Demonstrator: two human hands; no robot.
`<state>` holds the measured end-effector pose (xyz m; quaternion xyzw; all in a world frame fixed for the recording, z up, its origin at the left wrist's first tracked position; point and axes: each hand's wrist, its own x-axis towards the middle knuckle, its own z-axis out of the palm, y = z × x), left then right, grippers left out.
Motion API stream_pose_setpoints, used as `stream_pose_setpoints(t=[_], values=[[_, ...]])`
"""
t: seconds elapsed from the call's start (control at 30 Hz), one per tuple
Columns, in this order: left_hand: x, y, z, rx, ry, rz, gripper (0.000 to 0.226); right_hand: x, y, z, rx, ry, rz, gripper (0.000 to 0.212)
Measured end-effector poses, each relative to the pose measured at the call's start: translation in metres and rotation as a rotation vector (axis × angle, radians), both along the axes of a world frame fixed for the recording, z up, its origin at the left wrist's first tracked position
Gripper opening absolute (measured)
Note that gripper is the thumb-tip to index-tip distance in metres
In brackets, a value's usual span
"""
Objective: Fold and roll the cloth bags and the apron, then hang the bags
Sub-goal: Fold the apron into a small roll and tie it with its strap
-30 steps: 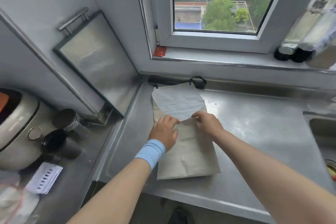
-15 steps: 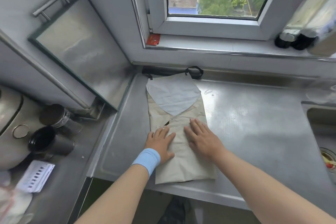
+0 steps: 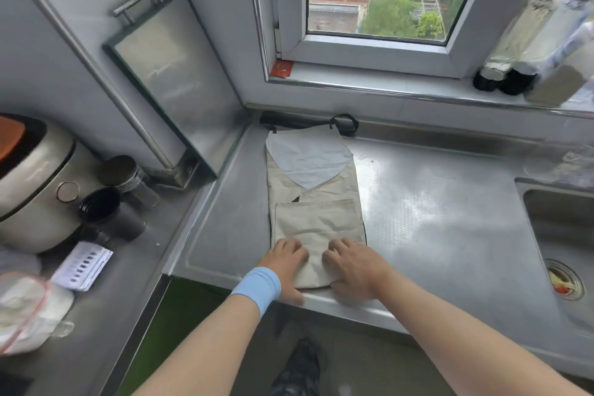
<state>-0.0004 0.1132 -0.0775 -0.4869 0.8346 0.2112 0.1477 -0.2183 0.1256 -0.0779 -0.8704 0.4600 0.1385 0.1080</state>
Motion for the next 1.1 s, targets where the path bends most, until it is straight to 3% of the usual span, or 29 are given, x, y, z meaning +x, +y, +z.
stream_pose_setpoints(t=[0.13,0.2,0.33,0.4,0.5,0.63,0.73,0.83,0.97,1.1], values=[[0.005,0.006,0.012,0.026,0.002,0.064,0.069,0.005,0.006,0.003,-0.101,0.055,0.114,0.034],[0.003,0.006,0.022,0.057,-0.010,0.094,0.055,0.004,0.006,0.011,-0.094,-0.008,0.057,0.031],[0.001,-0.006,0.047,0.115,0.038,0.233,0.029,-0.005,-0.004,0.039,0.077,-0.184,-0.233,0.038],[0.003,-0.016,0.063,0.190,0.056,0.258,0.025,-0.009,-0.009,0.059,0.226,-0.108,-0.305,0.043],[0.010,-0.036,0.086,0.315,0.123,0.319,0.016,-0.019,-0.028,0.081,0.403,0.005,-0.370,0.025],[0.026,-0.067,0.102,0.295,0.268,0.427,0.031,-0.038,-0.059,0.099,0.592,-0.357,-0.632,0.031],[0.039,-0.087,0.094,0.214,0.508,0.673,0.028,-0.039,-0.081,0.096,0.469,-0.704,-0.808,0.028],[0.041,-0.102,0.077,0.072,0.671,0.846,0.025,-0.031,-0.102,0.077,0.285,-0.804,-0.845,0.026],[0.038,-0.128,0.057,0.035,0.644,0.848,0.051,-0.013,-0.125,0.051,0.169,-0.811,-0.865,0.016],[0.040,-0.163,0.036,0.014,0.528,0.846,0.046,-0.004,-0.156,0.030,0.138,-0.792,-0.849,0.010]])
